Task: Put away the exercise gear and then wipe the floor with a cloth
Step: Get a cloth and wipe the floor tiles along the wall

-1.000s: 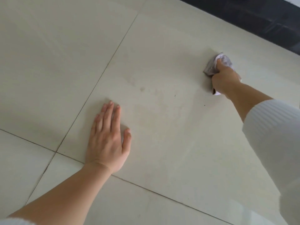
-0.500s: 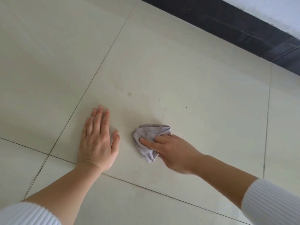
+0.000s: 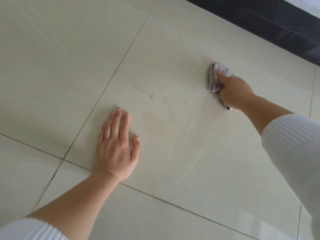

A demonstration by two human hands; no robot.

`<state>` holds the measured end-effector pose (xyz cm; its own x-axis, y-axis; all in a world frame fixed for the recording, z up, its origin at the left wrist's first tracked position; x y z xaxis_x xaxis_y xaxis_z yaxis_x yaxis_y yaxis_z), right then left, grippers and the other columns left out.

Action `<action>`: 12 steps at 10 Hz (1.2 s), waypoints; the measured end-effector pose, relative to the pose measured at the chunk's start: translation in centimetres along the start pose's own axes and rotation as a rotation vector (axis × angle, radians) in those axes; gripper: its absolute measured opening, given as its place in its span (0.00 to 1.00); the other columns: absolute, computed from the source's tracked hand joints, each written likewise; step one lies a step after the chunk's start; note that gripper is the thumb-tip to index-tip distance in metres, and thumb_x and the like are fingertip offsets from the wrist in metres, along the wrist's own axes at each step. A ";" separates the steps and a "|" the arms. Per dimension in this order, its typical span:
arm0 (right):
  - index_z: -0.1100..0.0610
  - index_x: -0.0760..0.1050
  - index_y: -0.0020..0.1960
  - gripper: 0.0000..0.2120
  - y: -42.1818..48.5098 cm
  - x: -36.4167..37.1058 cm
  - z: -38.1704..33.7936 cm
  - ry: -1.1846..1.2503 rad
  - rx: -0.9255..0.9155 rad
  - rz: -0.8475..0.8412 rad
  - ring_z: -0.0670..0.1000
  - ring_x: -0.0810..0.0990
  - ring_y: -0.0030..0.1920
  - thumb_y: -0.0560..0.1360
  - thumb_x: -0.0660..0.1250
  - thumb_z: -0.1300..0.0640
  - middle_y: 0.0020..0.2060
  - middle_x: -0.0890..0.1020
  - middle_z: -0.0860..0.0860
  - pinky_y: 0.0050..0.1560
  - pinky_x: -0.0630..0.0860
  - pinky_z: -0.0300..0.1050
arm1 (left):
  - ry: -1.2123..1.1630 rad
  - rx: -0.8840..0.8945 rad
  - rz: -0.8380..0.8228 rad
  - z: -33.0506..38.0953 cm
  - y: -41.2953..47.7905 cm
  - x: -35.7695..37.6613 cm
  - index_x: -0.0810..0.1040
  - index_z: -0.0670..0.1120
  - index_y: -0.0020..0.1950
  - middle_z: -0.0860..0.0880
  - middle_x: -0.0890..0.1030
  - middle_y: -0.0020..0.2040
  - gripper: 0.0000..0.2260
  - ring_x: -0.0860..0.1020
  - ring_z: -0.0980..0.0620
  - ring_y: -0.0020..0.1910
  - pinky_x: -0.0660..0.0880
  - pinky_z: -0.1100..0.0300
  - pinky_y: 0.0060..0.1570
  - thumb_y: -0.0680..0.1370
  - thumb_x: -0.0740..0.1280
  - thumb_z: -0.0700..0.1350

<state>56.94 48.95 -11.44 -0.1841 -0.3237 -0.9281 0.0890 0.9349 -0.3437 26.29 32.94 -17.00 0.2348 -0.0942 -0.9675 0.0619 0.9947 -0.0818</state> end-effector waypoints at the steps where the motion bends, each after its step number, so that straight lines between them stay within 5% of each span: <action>1: 0.38 0.53 0.75 0.28 -2.3 1.5 0.8 0.015 0.069 0.021 0.63 0.74 0.61 0.80 0.53 0.58 0.68 0.71 0.59 0.57 0.71 0.49 | -0.005 0.007 0.009 0.0 0.0 0.0 0.57 0.39 0.76 0.41 0.57 0.77 0.30 0.54 0.45 0.77 0.52 0.49 0.75 0.78 0.50 0.53; 3: 0.41 0.54 0.76 0.30 -12.7 6.0 -1.8 0.018 -0.220 -0.008 0.64 0.79 0.50 0.78 0.57 0.59 0.62 0.75 0.53 0.45 0.75 0.51 | -0.004 0.005 0.003 0.0 0.0 -0.1 0.58 0.39 0.76 0.40 0.57 0.77 0.29 0.54 0.44 0.77 0.54 0.47 0.74 0.78 0.50 0.53; 4: 0.49 0.66 0.72 0.31 -17.7 7.5 -3.7 0.016 -0.610 -0.074 0.55 0.80 0.38 0.70 0.65 0.62 0.45 0.79 0.48 0.35 0.73 0.41 | -0.007 -0.003 -0.002 0.0 -0.1 -0.2 0.59 0.39 0.76 0.40 0.58 0.77 0.29 0.55 0.43 0.77 0.54 0.47 0.74 0.78 0.50 0.53; 5: 0.46 0.71 0.69 0.34 -15.7 7.3 -2.6 -0.152 -0.724 -0.010 0.53 0.78 0.32 0.65 0.69 0.63 0.41 0.79 0.47 0.31 0.71 0.40 | -0.013 -0.003 -0.002 0.2 0.0 -0.3 0.59 0.39 0.76 0.40 0.58 0.77 0.30 0.55 0.43 0.77 0.55 0.47 0.74 0.77 0.50 0.53; 7: 0.40 0.52 0.76 0.31 -4.0 2.6 1.1 -0.124 -0.037 0.152 0.63 0.76 0.56 0.79 0.56 0.61 0.60 0.74 0.57 0.46 0.72 0.52 | -0.010 -0.003 0.005 0.1 0.0 -0.4 0.58 0.39 0.76 0.40 0.58 0.77 0.29 0.55 0.44 0.77 0.53 0.49 0.74 0.78 0.51 0.52; 8: 0.37 0.50 0.76 0.30 -0.8 1.1 2.8 -0.096 0.171 0.091 0.63 0.73 0.62 0.80 0.54 0.59 0.68 0.70 0.59 0.55 0.72 0.52 | 0.000 -0.001 0.008 0.0 0.0 -0.3 0.58 0.39 0.76 0.41 0.57 0.77 0.29 0.54 0.44 0.77 0.50 0.51 0.75 0.78 0.51 0.52; 9: 0.45 0.56 0.76 0.27 -0.8 0.9 4.6 0.084 0.468 0.137 0.64 0.70 0.66 0.78 0.55 0.58 0.68 0.70 0.61 0.62 0.69 0.51 | -0.001 -0.005 0.009 0.0 -0.1 -0.3 0.58 0.39 0.76 0.41 0.57 0.77 0.29 0.54 0.44 0.77 0.50 0.52 0.75 0.78 0.51 0.52; 10: 0.53 0.59 0.75 0.26 -3.4 2.4 4.2 0.123 0.594 0.247 0.63 0.70 0.66 0.78 0.54 0.59 0.70 0.69 0.60 0.64 0.66 0.50 | 0.001 0.000 0.010 0.0 -0.1 -0.3 0.58 0.39 0.76 0.41 0.57 0.77 0.29 0.55 0.44 0.77 0.51 0.51 0.75 0.78 0.51 0.53; 12: 0.54 0.57 0.77 0.28 -11.1 6.8 -1.5 0.003 0.248 0.297 0.63 0.79 0.50 0.77 0.54 0.57 0.60 0.78 0.61 0.46 0.73 0.50 | 0.004 -0.001 0.000 0.0 0.0 -0.4 0.58 0.39 0.76 0.39 0.57 0.77 0.29 0.54 0.43 0.77 0.54 0.47 0.74 0.78 0.52 0.52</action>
<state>53.24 36.62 -13.69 -0.1176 -0.0429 -0.9921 0.3728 0.9241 -0.0841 26.24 32.94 -16.65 0.2313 -0.0943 -0.9683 0.0608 0.9948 -0.0823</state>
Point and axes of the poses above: each hand's wrist, its own y-axis towards the middle knuckle, its own x-axis out of the palm, z = x × y, the point moved 1 cm from there along y, towards the middle knuckle
